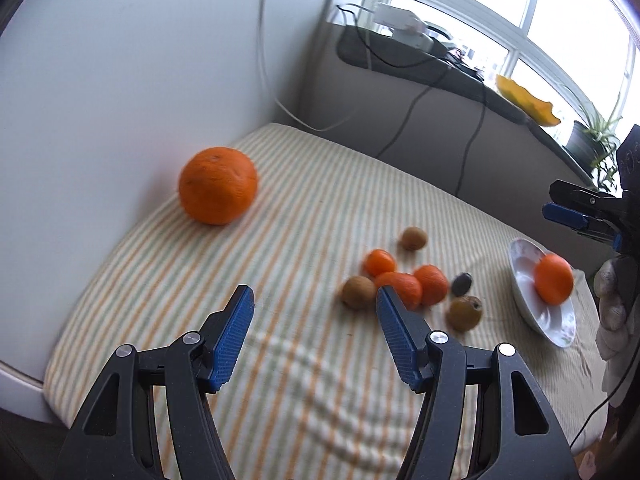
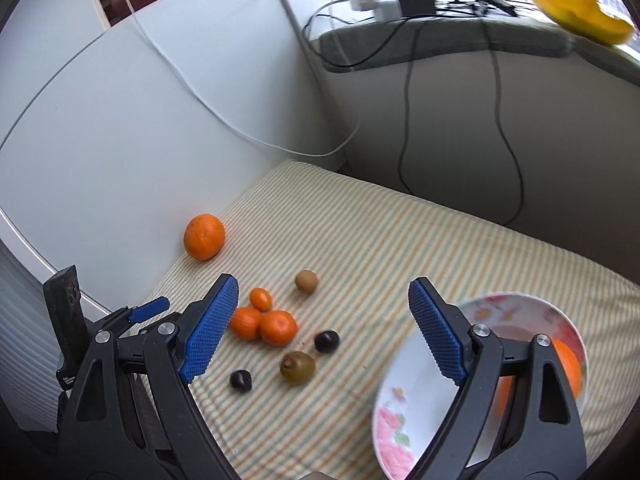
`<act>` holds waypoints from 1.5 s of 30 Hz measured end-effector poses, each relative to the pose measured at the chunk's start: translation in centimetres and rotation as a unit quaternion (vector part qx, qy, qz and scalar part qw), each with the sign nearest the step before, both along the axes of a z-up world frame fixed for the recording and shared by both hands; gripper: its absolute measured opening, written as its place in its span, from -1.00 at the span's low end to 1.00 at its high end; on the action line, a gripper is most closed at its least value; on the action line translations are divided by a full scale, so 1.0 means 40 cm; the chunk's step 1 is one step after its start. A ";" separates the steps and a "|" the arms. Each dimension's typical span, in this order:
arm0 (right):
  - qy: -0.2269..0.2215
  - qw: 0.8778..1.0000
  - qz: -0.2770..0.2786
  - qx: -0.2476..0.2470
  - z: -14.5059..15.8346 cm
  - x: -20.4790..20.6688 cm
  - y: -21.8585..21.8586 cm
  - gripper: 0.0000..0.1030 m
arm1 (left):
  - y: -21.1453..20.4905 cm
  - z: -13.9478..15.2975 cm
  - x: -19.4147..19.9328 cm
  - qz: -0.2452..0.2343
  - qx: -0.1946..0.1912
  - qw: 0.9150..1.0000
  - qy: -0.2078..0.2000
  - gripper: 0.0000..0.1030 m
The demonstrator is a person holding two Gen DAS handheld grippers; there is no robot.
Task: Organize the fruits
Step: 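Move the right gripper to the second large orange by the wall, then close the right gripper on the second large orange and lift it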
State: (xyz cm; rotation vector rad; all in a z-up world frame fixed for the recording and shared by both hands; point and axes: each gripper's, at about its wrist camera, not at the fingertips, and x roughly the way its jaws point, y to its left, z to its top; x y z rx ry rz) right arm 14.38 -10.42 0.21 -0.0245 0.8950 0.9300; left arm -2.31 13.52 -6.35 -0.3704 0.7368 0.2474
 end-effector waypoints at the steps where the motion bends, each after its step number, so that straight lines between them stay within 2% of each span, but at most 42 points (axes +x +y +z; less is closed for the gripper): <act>1: 0.000 1.000 0.008 -0.002 0.001 0.002 0.025 0.74 | 0.012 -0.002 -0.003 0.008 0.002 1.000 -0.001 0.23; 7: 0.011 0.999 0.046 0.000 0.001 0.015 0.140 0.74 | 0.061 -0.015 0.005 0.037 0.015 0.999 0.001 0.23; 13: 0.035 0.996 0.077 -0.007 -0.020 0.034 0.257 0.74 | 0.104 -0.029 0.021 0.054 0.009 0.999 0.001 0.23; 26: 0.108 0.988 0.113 -0.015 -0.111 0.060 0.471 0.74 | 0.171 -0.051 0.069 0.057 -0.008 0.998 0.003 0.23; 33: 0.139 0.982 0.123 -0.027 -0.168 0.063 0.569 0.74 | 0.197 -0.067 0.087 0.055 -0.019 0.998 0.009 0.24; 40: 0.180 0.975 0.129 -0.023 -0.217 0.066 0.620 0.74 | 0.213 -0.083 0.097 0.053 -0.027 0.998 0.016 0.24; 45: 0.190 0.972 0.137 -0.022 -0.238 0.060 0.661 0.74 | 0.222 -0.085 0.098 0.054 -0.032 0.998 0.017 0.24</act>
